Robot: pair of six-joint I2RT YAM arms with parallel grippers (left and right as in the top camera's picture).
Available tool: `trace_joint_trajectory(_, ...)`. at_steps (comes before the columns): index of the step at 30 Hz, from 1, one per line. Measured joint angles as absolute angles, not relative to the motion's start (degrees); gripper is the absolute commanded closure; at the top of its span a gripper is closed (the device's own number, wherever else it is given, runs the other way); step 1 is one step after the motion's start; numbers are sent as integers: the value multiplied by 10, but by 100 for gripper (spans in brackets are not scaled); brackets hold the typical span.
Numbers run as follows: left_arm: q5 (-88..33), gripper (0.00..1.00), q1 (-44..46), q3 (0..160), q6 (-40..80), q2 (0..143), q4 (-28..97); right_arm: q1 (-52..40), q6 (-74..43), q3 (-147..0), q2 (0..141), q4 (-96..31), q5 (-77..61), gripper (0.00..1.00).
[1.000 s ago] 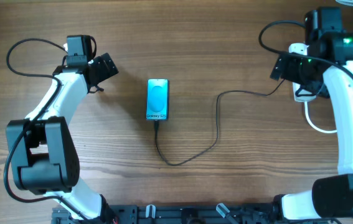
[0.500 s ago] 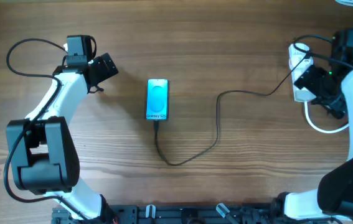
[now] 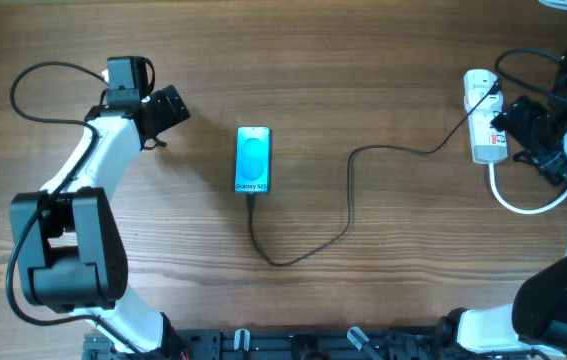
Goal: Plug charger to phone and switch on socket
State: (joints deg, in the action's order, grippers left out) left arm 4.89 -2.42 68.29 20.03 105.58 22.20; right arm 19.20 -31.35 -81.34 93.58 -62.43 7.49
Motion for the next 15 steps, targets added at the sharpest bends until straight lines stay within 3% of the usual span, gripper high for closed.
trace_joint_trajectory(15,49,0,-24,683,201,1056,222,248,-349,-813,1079,-466,67,0)
